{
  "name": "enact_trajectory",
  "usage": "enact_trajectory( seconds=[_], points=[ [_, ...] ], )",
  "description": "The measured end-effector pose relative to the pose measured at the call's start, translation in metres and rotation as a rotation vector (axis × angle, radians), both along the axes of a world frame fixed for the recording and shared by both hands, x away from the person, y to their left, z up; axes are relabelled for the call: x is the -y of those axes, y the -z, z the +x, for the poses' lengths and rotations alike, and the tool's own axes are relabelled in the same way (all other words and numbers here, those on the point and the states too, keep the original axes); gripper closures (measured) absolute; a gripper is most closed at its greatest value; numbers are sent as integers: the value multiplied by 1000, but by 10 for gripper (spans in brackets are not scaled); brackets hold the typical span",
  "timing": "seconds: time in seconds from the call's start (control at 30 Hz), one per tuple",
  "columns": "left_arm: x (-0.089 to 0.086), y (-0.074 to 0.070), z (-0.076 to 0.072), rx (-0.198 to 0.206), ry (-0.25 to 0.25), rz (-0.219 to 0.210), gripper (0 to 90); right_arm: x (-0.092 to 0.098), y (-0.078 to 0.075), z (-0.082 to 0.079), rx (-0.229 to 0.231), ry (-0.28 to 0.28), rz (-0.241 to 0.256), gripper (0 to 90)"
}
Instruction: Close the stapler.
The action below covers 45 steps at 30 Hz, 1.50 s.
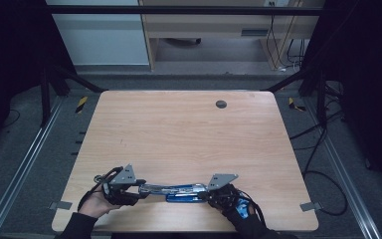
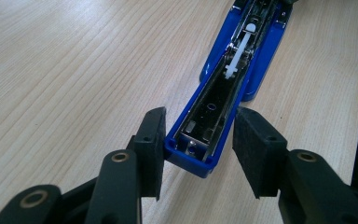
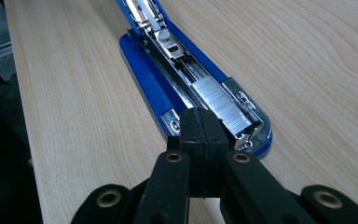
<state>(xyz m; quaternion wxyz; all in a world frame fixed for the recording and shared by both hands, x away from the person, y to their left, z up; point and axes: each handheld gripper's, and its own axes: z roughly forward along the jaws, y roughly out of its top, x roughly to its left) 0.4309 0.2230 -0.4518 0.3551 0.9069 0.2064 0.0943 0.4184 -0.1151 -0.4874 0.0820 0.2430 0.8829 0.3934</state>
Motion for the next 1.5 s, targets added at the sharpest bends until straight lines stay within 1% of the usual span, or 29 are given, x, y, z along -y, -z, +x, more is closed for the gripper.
enact_trajectory(
  seconds=[0.03,0.13,0.2,0.23,0.33,0.43,0.6,0.7,0.77,0.87,0.9,1.13,1.33,1.5],
  points=[
    [0,0,0,2,3,4,545,0,0,0,-3,1,0,900],
    [-1,1,0,2,0,-1,545,0,-1,0,-12,-4,-1,900],
    [0,1,-1,2,-4,-7,545,1,-3,0,-3,-11,8,900],
    [0,1,-1,2,-4,-7,545,1,-5,0,-5,-10,22,900],
    [0,1,-1,4,-5,-6,545,0,-11,-1,23,-17,51,900],
    [0,1,-1,4,-5,-6,545,-3,-17,0,38,-13,74,900],
    [0,1,-1,5,-6,-9,546,-14,-26,5,58,-5,122,900],
    [0,1,-1,4,-8,-11,546,-25,-31,7,68,-20,155,900],
    [0,1,-1,4,-8,-11,546,-33,-32,8,60,-36,168,900],
    [-1,1,-1,5,-8,-11,546,-44,-33,10,59,-49,172,900],
    [-1,1,-1,6,-2,-4,546,-47,-33,11,61,-48,169,900],
    [-1,1,-1,3,-5,-8,545,-65,-32,17,59,-30,170,900],
    [-1,1,-1,4,-5,-6,545,-83,-29,17,58,-53,157,900],
    [-2,1,-1,4,-5,-6,545,-92,-27,16,58,-58,146,900]
  ],
)
